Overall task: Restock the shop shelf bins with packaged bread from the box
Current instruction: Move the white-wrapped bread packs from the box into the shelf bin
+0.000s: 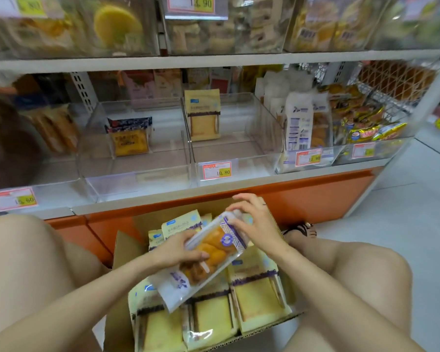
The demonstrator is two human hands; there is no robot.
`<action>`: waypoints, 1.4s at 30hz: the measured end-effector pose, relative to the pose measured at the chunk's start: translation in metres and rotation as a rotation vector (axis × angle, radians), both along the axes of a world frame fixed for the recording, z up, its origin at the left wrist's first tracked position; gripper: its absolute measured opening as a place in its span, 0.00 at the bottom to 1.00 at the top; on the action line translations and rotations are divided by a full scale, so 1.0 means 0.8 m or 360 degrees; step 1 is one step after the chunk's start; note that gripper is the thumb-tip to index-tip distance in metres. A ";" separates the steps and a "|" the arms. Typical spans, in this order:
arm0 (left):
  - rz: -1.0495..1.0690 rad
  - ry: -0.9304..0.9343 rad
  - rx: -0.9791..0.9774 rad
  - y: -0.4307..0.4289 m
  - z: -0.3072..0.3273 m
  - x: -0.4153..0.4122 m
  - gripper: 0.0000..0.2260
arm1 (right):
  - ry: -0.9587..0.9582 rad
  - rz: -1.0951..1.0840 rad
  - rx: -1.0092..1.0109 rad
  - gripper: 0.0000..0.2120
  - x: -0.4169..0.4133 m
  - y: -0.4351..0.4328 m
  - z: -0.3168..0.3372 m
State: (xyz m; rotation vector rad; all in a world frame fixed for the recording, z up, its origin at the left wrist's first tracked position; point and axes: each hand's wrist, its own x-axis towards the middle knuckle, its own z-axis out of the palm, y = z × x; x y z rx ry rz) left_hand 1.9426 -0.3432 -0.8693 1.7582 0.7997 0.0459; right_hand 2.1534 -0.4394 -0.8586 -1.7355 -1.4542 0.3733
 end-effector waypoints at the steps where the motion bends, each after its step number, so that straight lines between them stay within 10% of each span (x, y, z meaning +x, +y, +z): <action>1: 0.0075 -0.0067 -0.0063 0.004 0.008 0.007 0.30 | 0.0062 -0.0089 0.0052 0.16 0.007 0.002 0.004; 14: 0.0291 -0.0573 -0.0293 0.015 0.094 0.154 0.12 | 0.1664 -0.0307 0.0339 0.33 0.033 -0.001 0.050; 25: 0.0065 -0.0546 0.0230 0.065 0.127 0.171 0.04 | 0.1486 -0.0547 0.0417 0.13 0.224 0.045 0.180; 42: -0.0256 -0.0491 0.0314 0.079 0.087 0.167 0.24 | 0.0480 -0.0957 -0.0094 0.38 0.361 0.110 0.169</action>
